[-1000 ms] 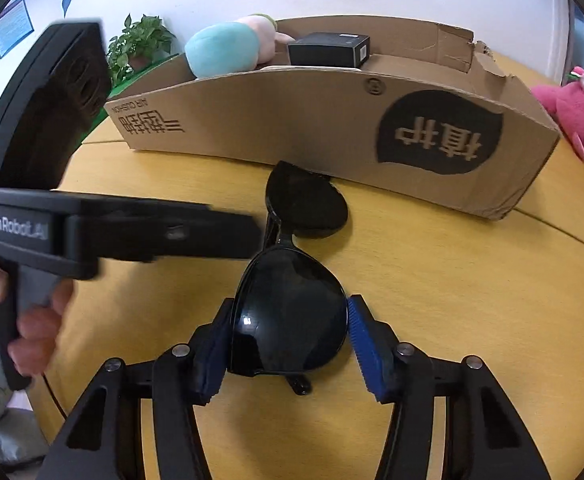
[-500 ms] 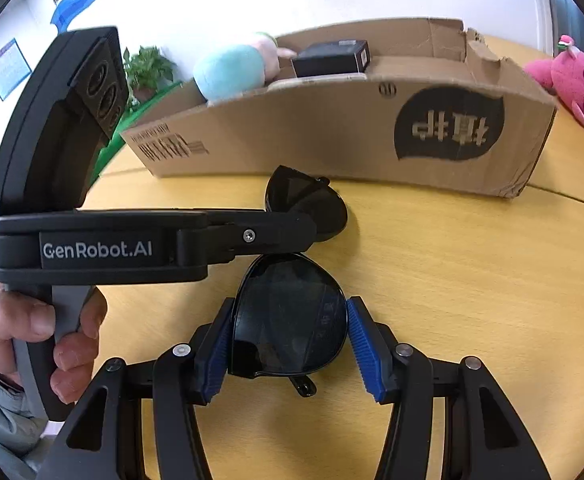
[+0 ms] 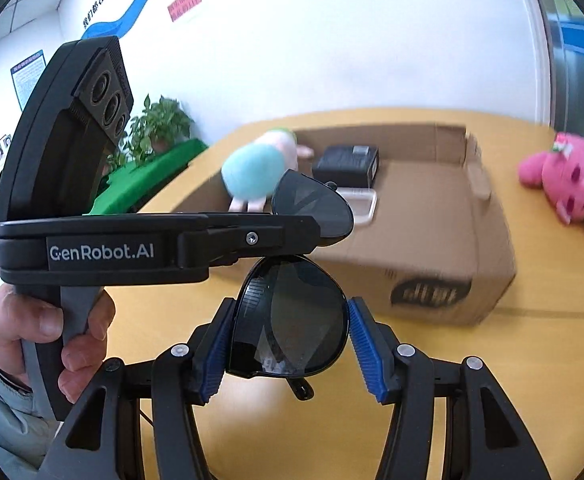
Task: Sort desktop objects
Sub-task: 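Lift the sunglasses with both tools and lower them into the cardboard box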
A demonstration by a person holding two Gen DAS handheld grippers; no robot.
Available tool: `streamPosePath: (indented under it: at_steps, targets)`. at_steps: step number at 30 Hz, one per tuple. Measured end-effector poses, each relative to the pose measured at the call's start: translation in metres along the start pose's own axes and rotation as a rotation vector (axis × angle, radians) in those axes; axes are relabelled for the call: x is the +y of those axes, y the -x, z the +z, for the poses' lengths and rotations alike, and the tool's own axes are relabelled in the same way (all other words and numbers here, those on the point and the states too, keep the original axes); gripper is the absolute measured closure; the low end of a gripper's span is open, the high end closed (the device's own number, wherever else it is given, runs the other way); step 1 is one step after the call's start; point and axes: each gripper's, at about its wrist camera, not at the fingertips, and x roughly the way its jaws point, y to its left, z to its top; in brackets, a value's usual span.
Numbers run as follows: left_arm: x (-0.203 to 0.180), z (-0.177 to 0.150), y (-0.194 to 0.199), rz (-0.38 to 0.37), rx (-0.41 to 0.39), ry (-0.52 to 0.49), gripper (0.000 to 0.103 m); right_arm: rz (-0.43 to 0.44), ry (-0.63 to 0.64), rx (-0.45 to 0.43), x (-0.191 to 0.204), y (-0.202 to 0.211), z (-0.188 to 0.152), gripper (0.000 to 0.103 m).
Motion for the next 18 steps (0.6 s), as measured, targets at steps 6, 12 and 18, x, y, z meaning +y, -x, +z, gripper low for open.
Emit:
streamPosePath:
  at_steps: [6,12,18]
  targets:
    - [0.000,0.056,-0.003,-0.011,-0.040,-0.067,0.057,-0.014,0.000,-0.061,-0.017,-0.007,0.051,0.049]
    - [-0.001,0.118,-0.018,-0.006,-0.065,-0.134,0.057,-0.021,-0.018,-0.112,-0.044,-0.019,0.104,0.049]
    - [0.021,0.163,-0.050,-0.011,-0.046,-0.129,0.057,-0.015,-0.044,-0.098,-0.075,-0.051,0.148,0.049]
